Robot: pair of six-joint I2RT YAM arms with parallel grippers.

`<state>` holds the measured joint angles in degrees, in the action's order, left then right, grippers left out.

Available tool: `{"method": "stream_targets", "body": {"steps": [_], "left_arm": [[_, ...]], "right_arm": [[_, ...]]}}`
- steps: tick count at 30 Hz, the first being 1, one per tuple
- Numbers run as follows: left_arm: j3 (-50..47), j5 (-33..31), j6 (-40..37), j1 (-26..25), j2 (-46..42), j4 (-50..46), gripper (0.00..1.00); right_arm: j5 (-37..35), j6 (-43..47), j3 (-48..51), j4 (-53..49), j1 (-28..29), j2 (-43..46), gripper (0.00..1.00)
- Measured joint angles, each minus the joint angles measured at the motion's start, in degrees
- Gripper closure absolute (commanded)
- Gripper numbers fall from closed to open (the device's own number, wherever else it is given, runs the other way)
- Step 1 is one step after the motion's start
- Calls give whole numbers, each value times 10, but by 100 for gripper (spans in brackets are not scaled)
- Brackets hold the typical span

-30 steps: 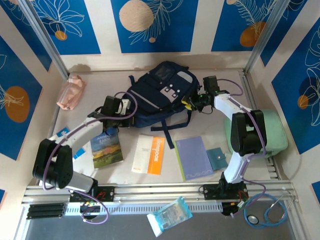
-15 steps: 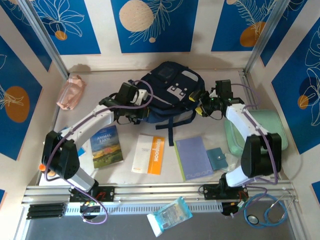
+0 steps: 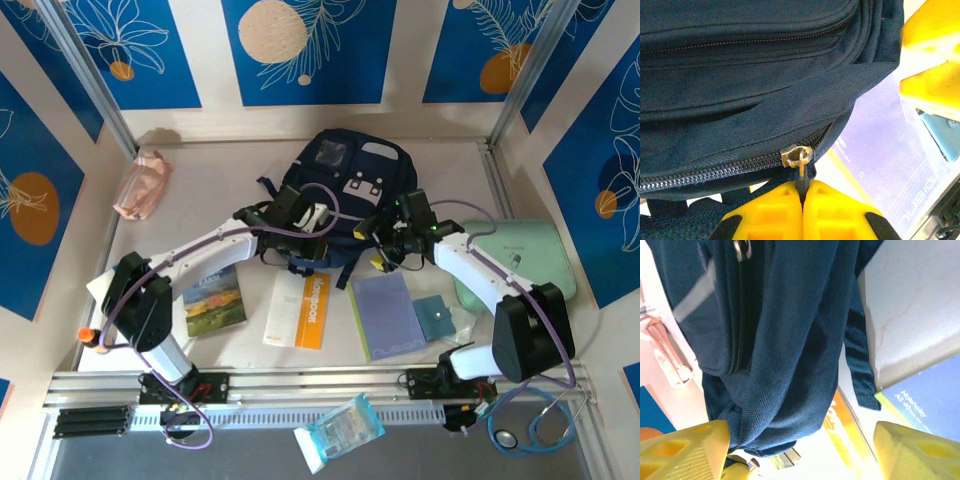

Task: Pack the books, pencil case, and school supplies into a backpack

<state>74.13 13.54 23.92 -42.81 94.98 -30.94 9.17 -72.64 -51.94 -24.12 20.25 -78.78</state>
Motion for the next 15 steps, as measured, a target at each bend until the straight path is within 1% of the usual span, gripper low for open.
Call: {"method": "stream_targets", "body": {"steps": [9,13,15], "left_arm": [[6,0,1,-8,20,0,100],[7,0,0,-9,21,0,100],[9,0,0,-9,22,0,100]], "right_arm": [[16,-9,-37,23,10,-75,35],[16,-14,-38,27,21,-84,43],[16,-18,-35,36,27,-87,49]]}}
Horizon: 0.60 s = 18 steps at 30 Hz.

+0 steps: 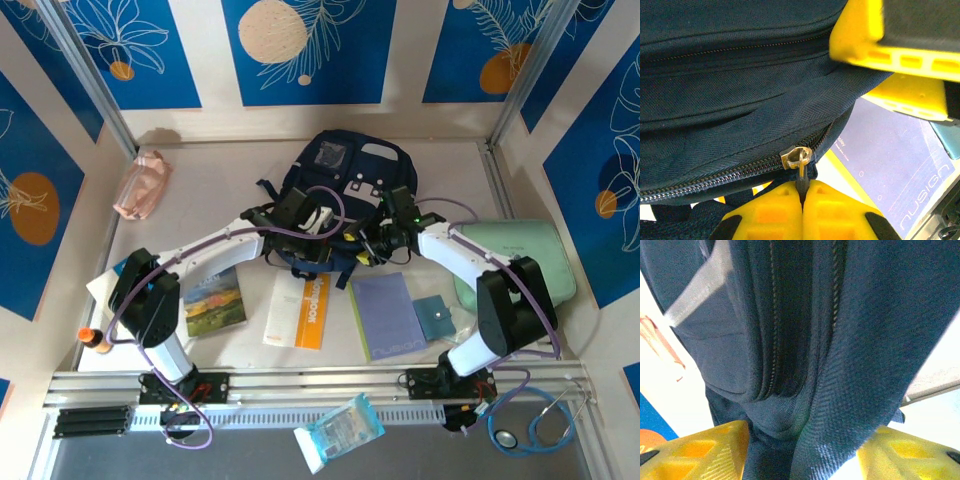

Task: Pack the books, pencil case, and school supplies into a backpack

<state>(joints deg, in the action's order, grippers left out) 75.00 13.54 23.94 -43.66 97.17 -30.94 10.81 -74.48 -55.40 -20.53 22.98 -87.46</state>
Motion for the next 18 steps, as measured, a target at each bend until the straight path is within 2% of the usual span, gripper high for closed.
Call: {"method": "stream_targets", "body": {"steps": [4,11,14,18], "left_arm": [[6,0,0,0,5,-2,100],[7,-9,-22,-1,6,-13,100],[7,-31,-52,3,5,-26,100],[2,-50,-88,22,0,-44,100]], "right_arm": [[1,-11,17,17,7,-1,58],[-7,0,5,14,8,-21,93],[-30,14,-12,-2,12,-23,98],[-54,31,-21,-15,14,-22,98]]}}
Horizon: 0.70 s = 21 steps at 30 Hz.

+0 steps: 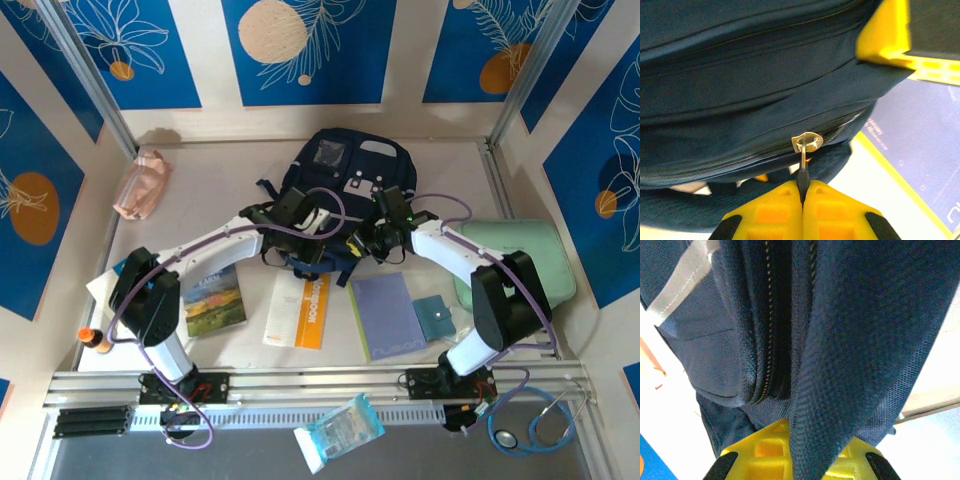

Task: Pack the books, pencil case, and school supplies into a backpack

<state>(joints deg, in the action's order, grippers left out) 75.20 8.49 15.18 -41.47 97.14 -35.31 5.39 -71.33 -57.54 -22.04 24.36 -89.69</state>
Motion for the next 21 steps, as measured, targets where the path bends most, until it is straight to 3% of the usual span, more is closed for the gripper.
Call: {"method": "stream_targets", "body": {"steps": [9,21], "left_arm": [[-63,-16,-37,78,-33,0,100],[-77,3,-15,60,-110,41,100]], "right_arm": [[2,46,-5,-5,-23,7,98],[54,129,-55,-30,-67,-19,96]]}}
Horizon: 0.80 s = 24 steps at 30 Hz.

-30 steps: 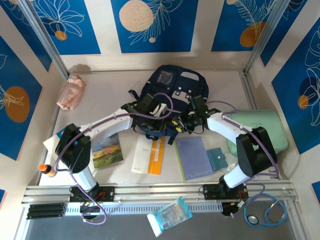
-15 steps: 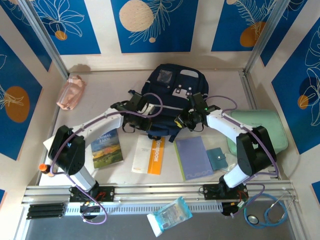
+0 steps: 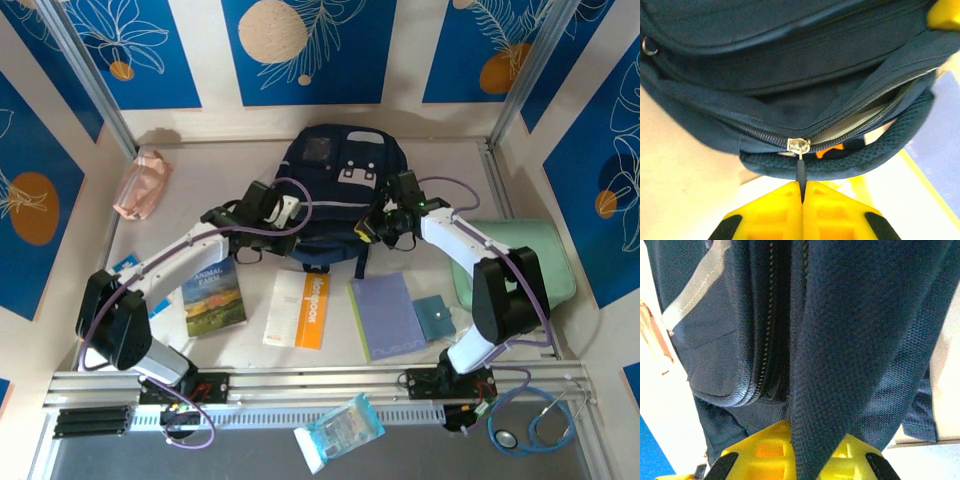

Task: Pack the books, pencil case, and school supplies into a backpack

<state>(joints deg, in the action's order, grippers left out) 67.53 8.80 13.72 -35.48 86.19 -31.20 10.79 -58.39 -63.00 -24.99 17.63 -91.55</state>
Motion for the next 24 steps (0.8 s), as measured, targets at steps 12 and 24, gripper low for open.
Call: {"method": "stream_targets", "body": {"steps": [12,24], "left_arm": [[27,5,25,-64,77,20,100],[29,-35,22,-64,90,9,100]], "right_arm": [[3,57,5,-25,-63,1,95],[3,59,9,-26,-63,3,96]]}}
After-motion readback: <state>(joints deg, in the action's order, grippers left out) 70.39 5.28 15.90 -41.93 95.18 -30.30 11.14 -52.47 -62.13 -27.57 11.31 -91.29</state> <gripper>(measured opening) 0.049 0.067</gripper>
